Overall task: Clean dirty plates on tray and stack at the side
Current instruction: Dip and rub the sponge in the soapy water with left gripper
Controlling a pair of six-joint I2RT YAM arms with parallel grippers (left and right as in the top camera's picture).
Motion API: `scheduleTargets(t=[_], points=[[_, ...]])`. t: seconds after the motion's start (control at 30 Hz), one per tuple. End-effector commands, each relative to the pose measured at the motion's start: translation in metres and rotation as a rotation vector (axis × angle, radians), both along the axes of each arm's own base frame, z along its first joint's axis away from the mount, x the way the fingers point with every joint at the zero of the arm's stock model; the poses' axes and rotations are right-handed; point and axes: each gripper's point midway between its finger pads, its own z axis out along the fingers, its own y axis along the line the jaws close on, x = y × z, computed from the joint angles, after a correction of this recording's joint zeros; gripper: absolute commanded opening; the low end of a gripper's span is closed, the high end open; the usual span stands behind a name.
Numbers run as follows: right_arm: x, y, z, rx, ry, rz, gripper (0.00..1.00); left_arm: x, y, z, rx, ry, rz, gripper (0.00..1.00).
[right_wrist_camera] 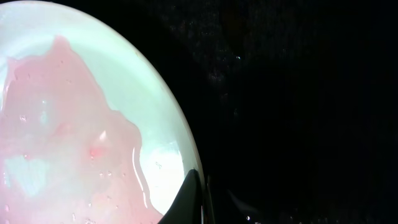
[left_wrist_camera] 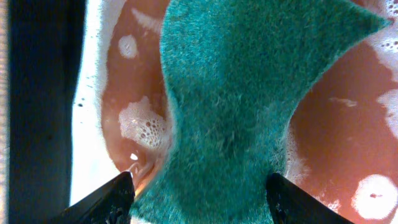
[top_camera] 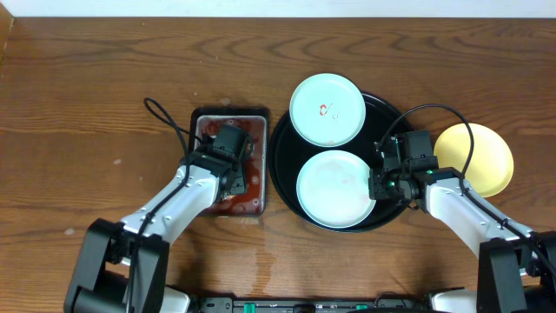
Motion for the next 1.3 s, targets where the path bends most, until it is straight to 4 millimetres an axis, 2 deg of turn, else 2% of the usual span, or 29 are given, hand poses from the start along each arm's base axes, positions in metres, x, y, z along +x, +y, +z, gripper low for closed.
scheduleTargets(t=[0.0, 0.03, 0.1, 0.2, 0.33, 0.63, 0.7, 0.73, 0.77, 0.83, 1.07, 1.27], points=[[0.000, -0.004, -0.003, -0.033, 0.000, 0.000, 0.01, -0.011, 0.000, -0.018, -0.005, 0.069, -0.006, 0.69], [0.000, -0.004, -0.003, -0.033, 0.000, 0.000, 0.01, -0.012, -0.001, -0.021, -0.011, 0.080, -0.007, 0.68], [0.000, -0.004, -0.003, -0.033, 0.000, 0.000, 0.01, -0.013, -0.001, -0.026, -0.010, 0.095, -0.008, 0.57], [0.000, -0.004, -0.003, -0.032, 0.000, 0.000, 0.01, -0.014, -0.001, -0.028, -0.007, 0.102, -0.007, 0.29], [0.000, -0.004, -0.003, -0.032, 0.000, 0.001, 0.01, -0.014, -0.001, -0.027, -0.007, 0.101, -0.007, 0.08], [0.000, -0.004, -0.003, -0.033, 0.000, 0.000, 0.01, -0.004, -0.004, -0.016, -0.017, 0.062, -0.008, 0.07], [0.000, -0.004, -0.003, -0.032, 0.000, 0.001, 0.01, 0.001, -0.006, -0.008, -0.024, 0.042, -0.009, 0.08], [0.000, -0.004, -0.003, -0.033, 0.000, 0.000, 0.01, 0.003, -0.006, -0.004, -0.027, 0.031, -0.013, 0.22], [0.000, -0.004, -0.003, -0.033, 0.000, 0.000, 0.01, 0.006, -0.008, 0.002, -0.033, 0.012, -0.017, 0.45], [0.000, -0.004, -0.003, -0.033, 0.000, 0.000, 0.01, 0.012, -0.010, 0.012, -0.046, -0.024, -0.017, 0.61], [0.000, -0.004, -0.003, -0.033, -0.001, 0.000, 0.01, 0.033, -0.017, 0.053, -0.105, -0.193, -0.020, 0.66], [0.000, -0.004, -0.003, -0.033, 0.000, 0.000, 0.01, 0.054, -0.024, 0.061, -0.134, -0.282, -0.021, 0.70]])
